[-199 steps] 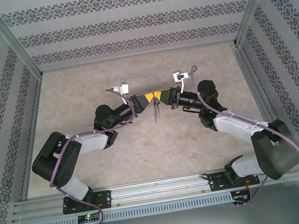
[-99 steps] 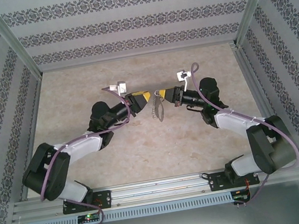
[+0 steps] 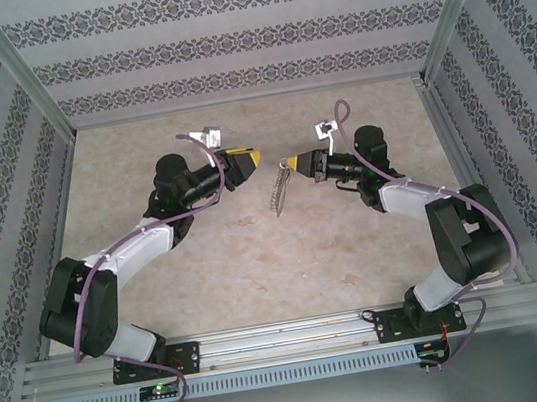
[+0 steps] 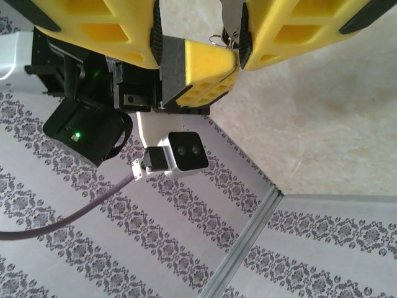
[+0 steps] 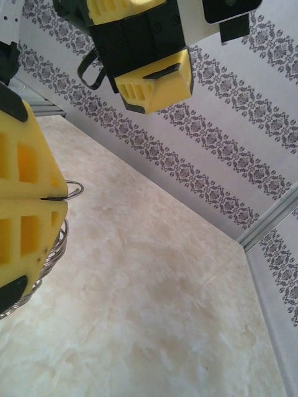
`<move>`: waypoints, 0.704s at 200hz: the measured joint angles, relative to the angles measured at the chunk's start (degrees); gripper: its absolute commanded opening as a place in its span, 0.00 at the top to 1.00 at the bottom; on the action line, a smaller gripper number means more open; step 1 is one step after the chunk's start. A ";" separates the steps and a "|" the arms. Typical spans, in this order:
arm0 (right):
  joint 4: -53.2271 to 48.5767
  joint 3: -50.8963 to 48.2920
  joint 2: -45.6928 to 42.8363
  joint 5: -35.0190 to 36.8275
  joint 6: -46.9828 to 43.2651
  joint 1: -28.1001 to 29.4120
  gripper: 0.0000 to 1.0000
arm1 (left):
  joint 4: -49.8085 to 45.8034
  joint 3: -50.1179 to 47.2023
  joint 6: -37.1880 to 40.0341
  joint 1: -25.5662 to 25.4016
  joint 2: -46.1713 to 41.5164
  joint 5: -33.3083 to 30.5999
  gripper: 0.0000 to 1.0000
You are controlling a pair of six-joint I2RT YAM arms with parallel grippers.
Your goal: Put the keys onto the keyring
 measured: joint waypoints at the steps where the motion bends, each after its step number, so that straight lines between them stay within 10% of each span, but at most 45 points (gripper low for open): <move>1: -0.09 0.09 0.04 -0.07 -0.07 0.00 1.00 | -0.15 0.15 0.02 0.04 0.09 0.11 0.62; 141: -35.85 23.54 6.56 -6.73 -25.44 0.00 1.00 | -20.48 24.59 8.96 4.13 18.75 20.83 0.65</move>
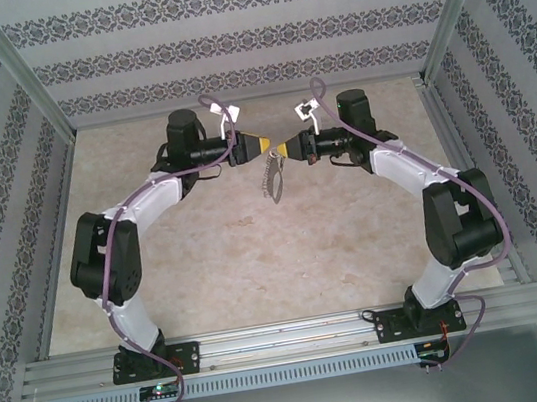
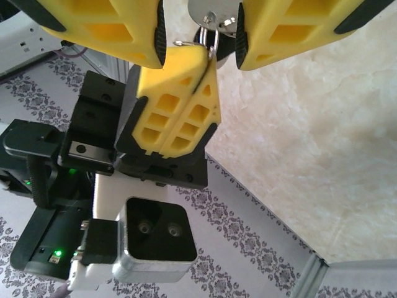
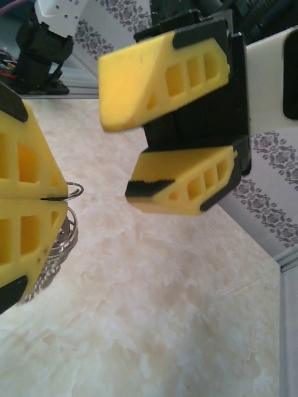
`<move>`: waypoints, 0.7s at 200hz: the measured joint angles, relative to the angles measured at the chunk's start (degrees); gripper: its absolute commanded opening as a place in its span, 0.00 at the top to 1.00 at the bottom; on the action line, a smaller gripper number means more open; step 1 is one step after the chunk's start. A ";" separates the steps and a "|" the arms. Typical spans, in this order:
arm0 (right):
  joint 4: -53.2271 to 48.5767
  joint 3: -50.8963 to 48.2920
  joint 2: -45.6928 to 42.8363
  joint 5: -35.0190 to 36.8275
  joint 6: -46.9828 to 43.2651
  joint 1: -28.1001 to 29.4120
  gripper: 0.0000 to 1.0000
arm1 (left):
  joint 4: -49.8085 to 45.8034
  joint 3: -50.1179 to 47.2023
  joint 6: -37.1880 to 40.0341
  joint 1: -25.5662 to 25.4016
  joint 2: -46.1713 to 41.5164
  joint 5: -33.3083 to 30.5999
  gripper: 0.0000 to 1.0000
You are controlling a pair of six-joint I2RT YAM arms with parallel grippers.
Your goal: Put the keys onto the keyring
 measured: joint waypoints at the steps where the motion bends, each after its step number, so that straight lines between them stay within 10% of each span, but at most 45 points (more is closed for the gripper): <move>1: -0.13 0.07 0.00 0.00 -0.11 0.00 1.00 | -0.02 0.07 0.02 0.00 0.13 0.04 0.65; 140: -4.37 2.73 3.30 -1.49 -3.13 0.00 1.00 | -11.06 4.02 6.75 0.00 2.43 3.89 0.66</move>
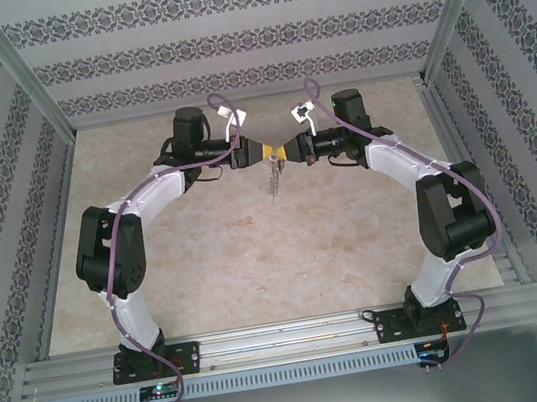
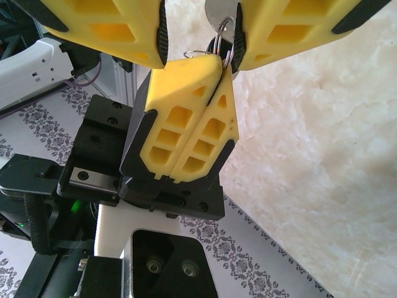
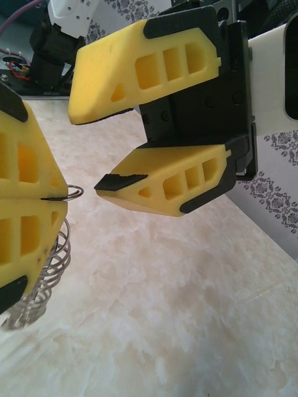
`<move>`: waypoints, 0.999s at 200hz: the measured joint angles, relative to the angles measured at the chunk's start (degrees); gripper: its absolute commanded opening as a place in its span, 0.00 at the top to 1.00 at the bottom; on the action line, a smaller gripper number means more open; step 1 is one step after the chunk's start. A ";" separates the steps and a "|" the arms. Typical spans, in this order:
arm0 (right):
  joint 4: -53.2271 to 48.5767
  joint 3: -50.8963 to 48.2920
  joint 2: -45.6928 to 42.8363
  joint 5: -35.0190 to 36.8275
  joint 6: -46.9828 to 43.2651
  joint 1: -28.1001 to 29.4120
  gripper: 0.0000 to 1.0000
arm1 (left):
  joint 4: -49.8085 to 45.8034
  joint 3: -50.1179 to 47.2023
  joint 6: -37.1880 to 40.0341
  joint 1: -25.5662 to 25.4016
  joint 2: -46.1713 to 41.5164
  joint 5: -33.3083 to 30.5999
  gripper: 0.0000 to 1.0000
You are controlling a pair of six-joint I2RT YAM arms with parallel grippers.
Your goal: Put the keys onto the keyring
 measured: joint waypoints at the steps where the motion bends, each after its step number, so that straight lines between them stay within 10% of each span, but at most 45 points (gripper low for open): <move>1: 0.00 0.00 0.00 -0.02 0.00 0.00 1.00 | -0.07 0.02 0.09 0.00 0.00 -0.02 0.66; 200: 4.55 0.00 0.00 -1.07 3.10 0.04 1.00 | -1.11 0.22 0.92 0.00 1.11 1.77 0.84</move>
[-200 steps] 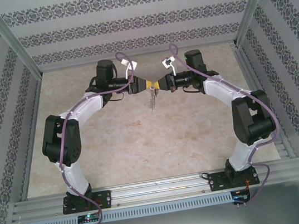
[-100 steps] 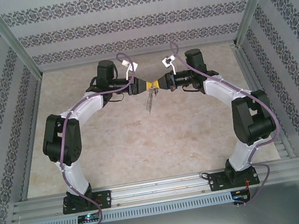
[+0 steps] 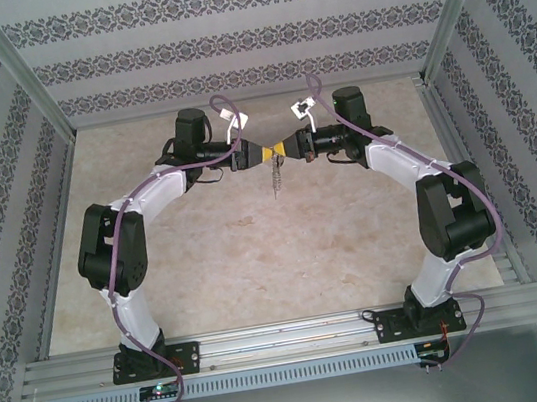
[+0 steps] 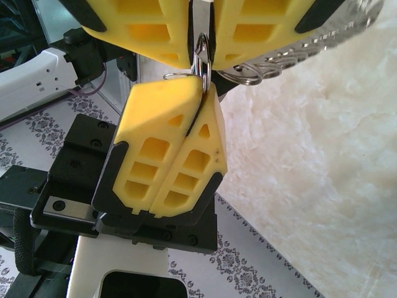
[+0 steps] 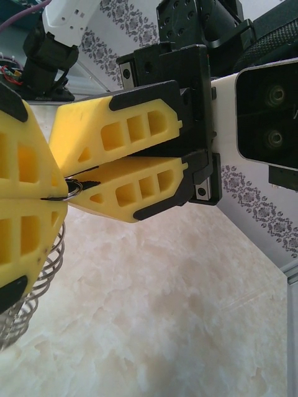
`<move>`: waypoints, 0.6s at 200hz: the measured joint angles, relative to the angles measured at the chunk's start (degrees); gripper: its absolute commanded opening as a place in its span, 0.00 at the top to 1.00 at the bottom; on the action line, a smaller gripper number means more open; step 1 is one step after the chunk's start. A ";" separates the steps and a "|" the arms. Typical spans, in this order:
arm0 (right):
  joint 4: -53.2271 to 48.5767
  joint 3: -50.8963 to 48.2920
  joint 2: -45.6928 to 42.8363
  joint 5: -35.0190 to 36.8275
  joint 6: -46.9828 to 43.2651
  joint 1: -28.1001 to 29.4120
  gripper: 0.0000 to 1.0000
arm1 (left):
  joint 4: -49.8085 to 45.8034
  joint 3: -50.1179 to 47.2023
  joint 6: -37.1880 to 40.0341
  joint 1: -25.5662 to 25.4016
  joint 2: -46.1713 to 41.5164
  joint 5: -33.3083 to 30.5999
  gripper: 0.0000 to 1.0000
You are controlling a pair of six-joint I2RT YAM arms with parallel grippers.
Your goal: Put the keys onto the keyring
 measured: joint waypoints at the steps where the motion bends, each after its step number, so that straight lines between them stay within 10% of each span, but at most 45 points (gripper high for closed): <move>1: 0.02 0.00 0.00 0.00 0.00 0.00 1.00 | 0.02 0.00 -0.02 0.00 0.00 0.02 0.83; 77: 0.48 0.00 0.00 0.00 0.15 0.00 1.00 | 1.36 0.00 -0.92 -0.04 0.02 1.03 0.76; 120: 0.63 0.00 0.02 -0.04 0.15 0.00 1.00 | 2.60 0.00 -1.95 -0.07 0.90 1.16 0.92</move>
